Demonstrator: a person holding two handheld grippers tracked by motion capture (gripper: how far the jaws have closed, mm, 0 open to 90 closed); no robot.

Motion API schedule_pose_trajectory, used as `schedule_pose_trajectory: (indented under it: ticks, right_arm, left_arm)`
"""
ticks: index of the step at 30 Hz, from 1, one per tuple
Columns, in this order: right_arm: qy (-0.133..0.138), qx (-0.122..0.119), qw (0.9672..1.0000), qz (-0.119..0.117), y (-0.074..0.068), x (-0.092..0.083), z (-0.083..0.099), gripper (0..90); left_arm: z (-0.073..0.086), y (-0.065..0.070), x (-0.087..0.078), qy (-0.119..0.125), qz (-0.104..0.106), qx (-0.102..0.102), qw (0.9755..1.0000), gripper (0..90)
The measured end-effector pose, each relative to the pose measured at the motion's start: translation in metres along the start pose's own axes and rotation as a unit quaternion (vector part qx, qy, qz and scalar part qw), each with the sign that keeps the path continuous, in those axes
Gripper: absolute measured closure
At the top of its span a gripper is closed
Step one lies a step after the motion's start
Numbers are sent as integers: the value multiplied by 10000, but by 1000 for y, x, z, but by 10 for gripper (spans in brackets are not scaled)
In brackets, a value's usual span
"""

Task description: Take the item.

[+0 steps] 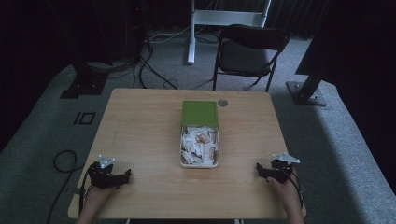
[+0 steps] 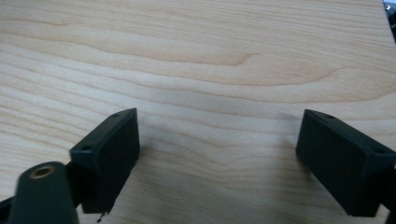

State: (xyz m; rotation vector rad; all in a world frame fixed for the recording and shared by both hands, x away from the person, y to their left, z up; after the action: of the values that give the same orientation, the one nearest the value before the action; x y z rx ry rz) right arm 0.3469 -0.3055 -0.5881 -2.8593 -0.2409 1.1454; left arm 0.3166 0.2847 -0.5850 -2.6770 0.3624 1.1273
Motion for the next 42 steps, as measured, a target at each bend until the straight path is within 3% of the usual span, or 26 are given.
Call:
schedule_pose_trajectory:
  ticks: [5,8,23,35,42]
  right_arm:
    - [191,296,9992,-204,1,-2,-3,142]
    - [214,275,9993,-125,2,-5,-6,142]
    - [455,33,9986,-258,-3,-21,-37,142]
    - [719,-44,9961,-506,-17,-32,-66,143]
    - [737,-144,9951,-651,-28,-35,-77,147]
  left_arm:
    - [0,0,0,0,2,2,10000,21]
    - [0,0,0,0,0,3,10000,21]
    - [0,0,0,1,1,0,10000,21]
    - [0,0,0,2,1,1,10000,21]
    - [0,0,0,2,2,0,10000,21]
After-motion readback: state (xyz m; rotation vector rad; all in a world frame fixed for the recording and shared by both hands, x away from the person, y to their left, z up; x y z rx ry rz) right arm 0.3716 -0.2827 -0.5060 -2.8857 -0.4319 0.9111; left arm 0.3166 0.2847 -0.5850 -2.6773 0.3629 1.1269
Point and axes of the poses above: each handheld gripper's, and its own axes: x roughly forward along the jaws, z roughly out of its underside, y roughly to its right, the point moved 5 cm from there along x, roughly forward along the jaws, and after that the axes turned 7 degrees about x, right-handed, at the moved point
